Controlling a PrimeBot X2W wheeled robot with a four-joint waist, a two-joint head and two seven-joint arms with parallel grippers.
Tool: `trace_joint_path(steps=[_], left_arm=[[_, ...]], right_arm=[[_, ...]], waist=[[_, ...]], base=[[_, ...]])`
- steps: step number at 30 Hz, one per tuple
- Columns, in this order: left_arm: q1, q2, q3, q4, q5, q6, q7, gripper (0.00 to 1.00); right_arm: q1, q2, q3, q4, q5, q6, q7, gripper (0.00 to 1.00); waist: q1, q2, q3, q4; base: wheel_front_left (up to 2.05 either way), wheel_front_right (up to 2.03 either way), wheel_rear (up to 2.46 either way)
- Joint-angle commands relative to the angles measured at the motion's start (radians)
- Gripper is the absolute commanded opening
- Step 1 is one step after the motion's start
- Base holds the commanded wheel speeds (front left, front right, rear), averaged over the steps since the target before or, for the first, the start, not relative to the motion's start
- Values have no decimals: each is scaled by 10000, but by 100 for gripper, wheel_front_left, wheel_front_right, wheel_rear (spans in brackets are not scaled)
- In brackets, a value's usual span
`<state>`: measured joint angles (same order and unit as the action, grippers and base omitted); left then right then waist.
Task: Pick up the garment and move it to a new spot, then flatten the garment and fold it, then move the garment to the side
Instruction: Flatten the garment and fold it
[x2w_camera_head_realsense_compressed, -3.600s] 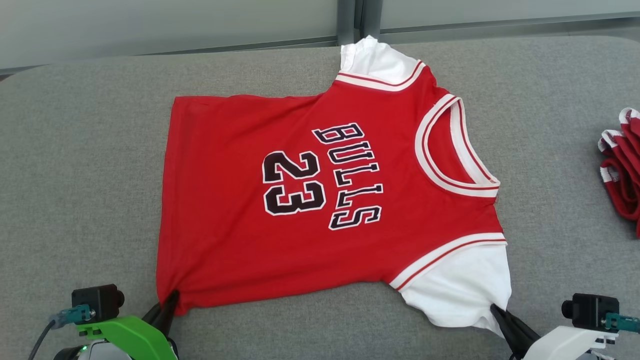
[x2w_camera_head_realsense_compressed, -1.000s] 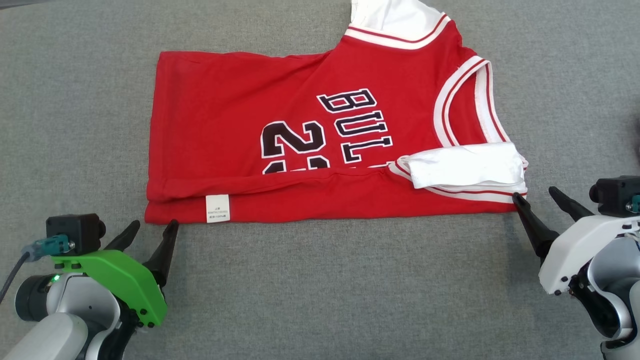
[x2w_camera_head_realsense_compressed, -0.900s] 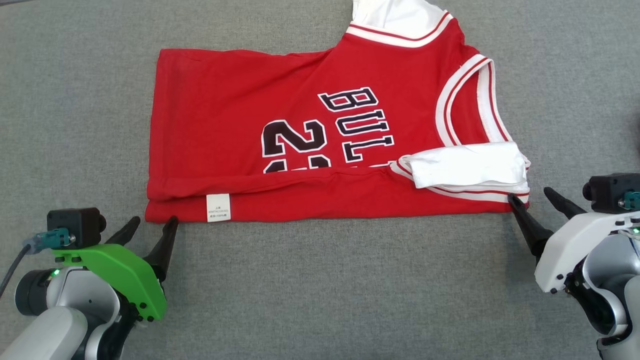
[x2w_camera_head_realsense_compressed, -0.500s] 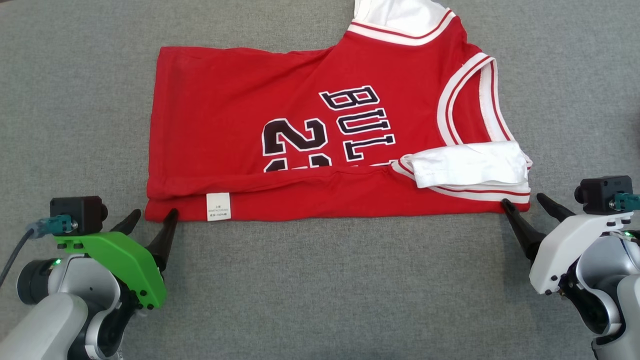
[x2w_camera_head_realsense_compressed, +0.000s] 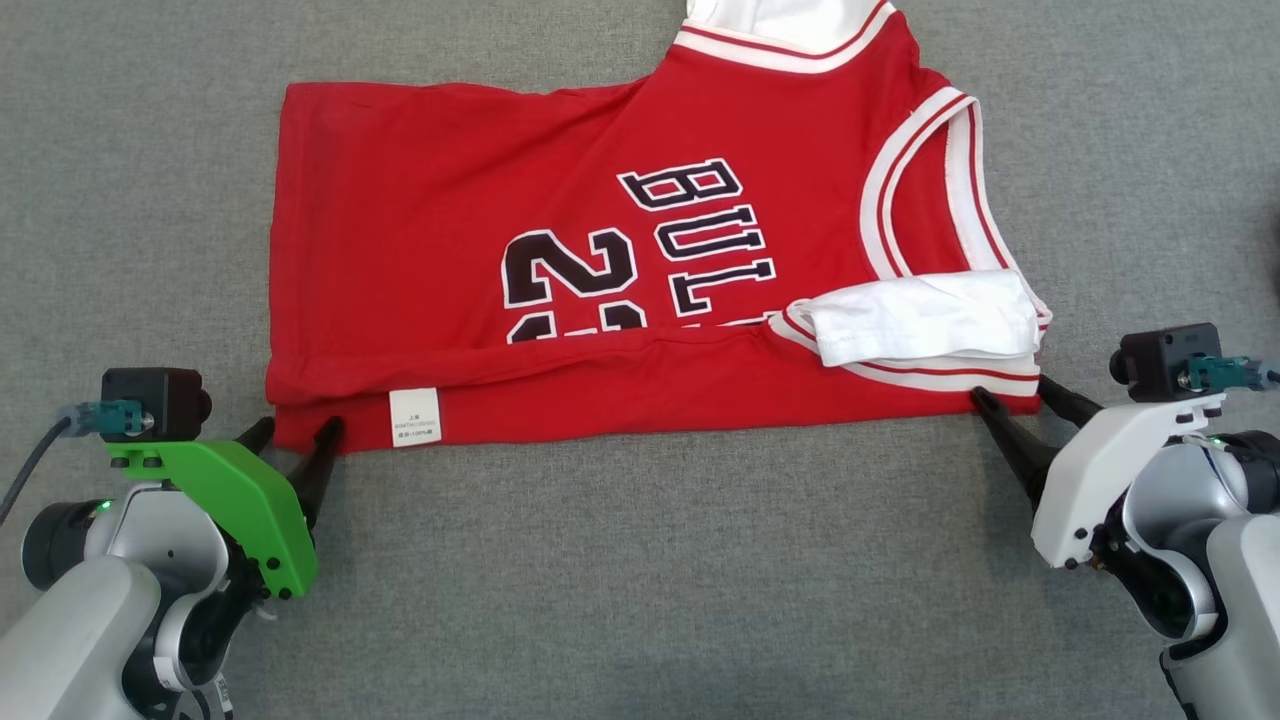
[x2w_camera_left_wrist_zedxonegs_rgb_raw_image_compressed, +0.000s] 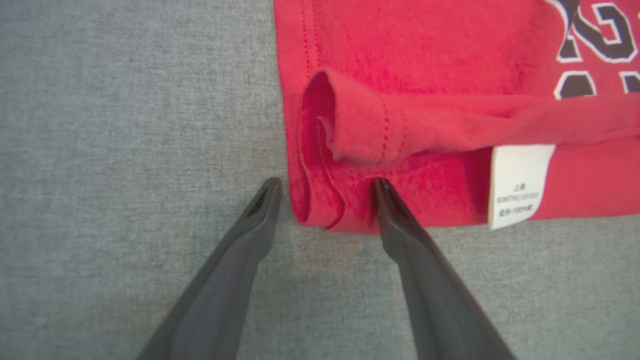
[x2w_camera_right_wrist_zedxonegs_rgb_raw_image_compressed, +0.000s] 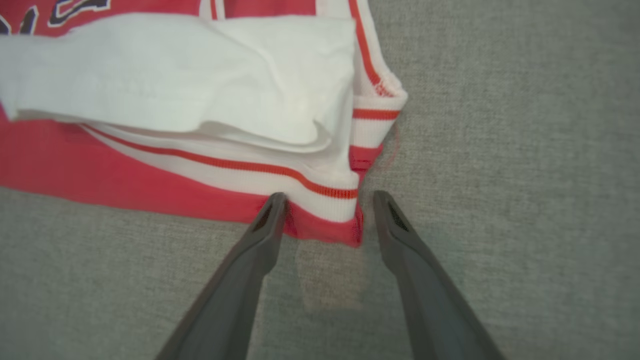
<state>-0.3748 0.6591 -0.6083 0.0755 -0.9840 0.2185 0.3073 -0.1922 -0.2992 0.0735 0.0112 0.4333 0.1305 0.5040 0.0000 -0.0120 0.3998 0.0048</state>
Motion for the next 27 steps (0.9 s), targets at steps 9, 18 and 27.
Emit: trace_joint_path(steps=[9, 18, 27], left_arm=[[-239, 508, -133, -369, -293, -337, 907, 0], [-198, 1269, 630, -1617, -1367, -225, 1727, 0], [80, 1874, 1302, -2838, -2485, 16, 2457, 0]], right_arm=[[-544, -270, 353, 33, 1357, 3, 764, 0], [-828, -626, -550, -936, 2976, 3, 2354, 0], [-757, -650, -1524, -1998, 4095, 3, 4966, 0]], waist=[[0, 120, -218, -52], [0, 120, -692, -112], [0, 120, -1065, -187]], base=[[0, 0, 0], [0, 0, 0], [0, 0, 0]])
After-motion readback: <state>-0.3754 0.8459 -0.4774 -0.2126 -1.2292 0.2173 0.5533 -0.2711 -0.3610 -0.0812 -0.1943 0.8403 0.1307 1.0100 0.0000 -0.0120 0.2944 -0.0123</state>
